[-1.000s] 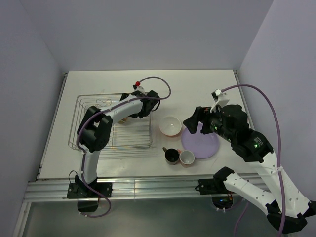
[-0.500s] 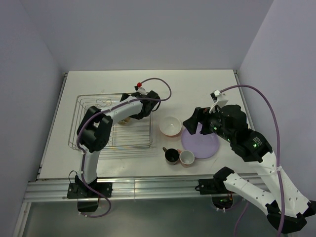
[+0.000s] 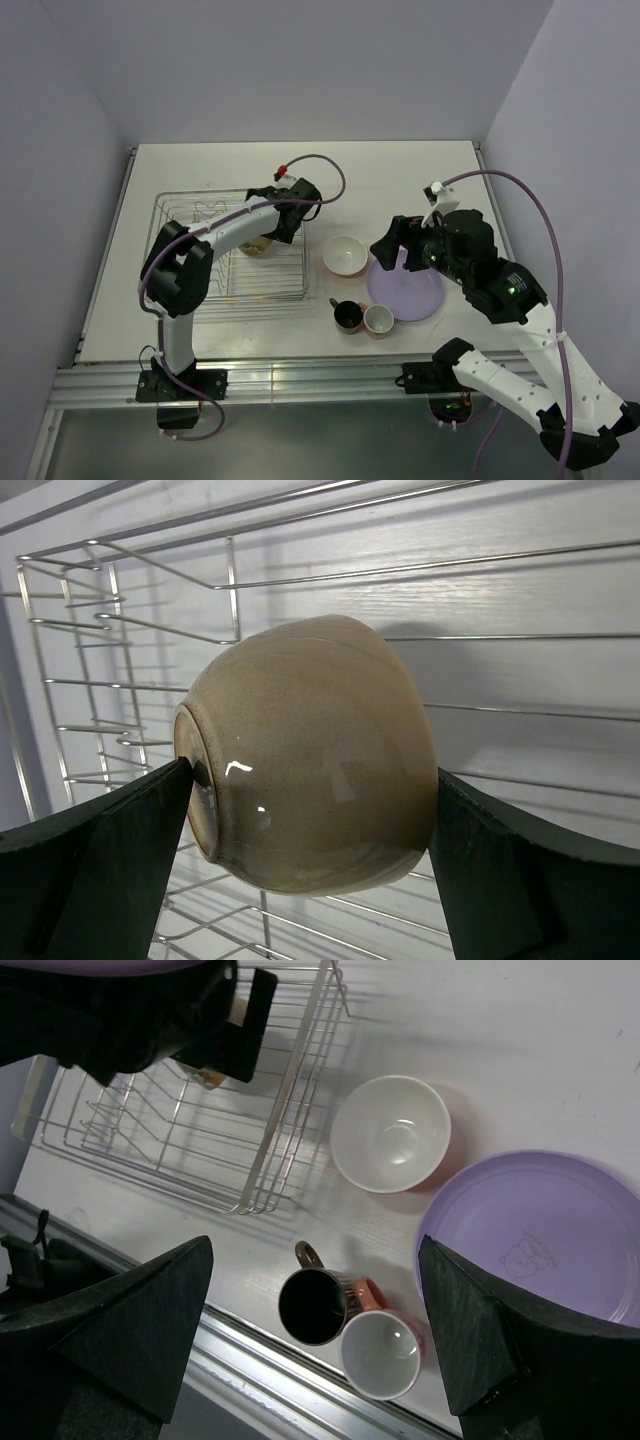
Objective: Load the mixed dishes into the dish rack
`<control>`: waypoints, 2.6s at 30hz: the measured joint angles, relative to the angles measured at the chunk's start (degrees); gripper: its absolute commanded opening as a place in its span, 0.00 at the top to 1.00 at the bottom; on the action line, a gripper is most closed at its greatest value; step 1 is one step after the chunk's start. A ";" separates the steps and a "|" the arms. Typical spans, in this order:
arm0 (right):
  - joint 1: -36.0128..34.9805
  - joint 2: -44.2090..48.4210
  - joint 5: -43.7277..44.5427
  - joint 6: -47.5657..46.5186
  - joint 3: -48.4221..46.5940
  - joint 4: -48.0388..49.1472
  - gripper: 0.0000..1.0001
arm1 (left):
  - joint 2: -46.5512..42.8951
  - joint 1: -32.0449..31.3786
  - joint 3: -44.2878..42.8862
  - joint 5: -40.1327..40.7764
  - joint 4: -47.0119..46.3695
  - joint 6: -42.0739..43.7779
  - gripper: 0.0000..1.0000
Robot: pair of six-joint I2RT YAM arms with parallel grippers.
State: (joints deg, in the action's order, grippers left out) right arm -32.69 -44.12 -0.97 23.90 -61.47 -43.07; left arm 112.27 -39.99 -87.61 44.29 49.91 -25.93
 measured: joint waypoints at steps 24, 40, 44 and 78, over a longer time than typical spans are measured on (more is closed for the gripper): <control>0.09 -4.28 2.47 0.00 0.87 -0.24 0.09 | -2.93 -0.11 1.25 -9.07 -4.63 3.82 0.01; 0.09 -4.66 2.45 -0.63 2.67 0.46 0.09 | 0.42 4.42 1.14 0.83 -5.95 2.25 0.01; 0.11 -4.87 2.45 -0.66 3.04 0.57 0.09 | 0.33 4.39 1.64 0.92 -6.60 2.62 0.01; 0.09 -5.90 1.38 -1.09 4.83 2.93 0.08 | -6.58 4.76 8.92 -5.95 -17.66 4.24 0.01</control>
State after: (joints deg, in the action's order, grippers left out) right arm -32.60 -50.02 0.40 22.81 -56.64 -40.14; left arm 105.69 -35.22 -78.70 38.35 32.25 -21.69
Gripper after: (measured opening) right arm 0.916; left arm 0.996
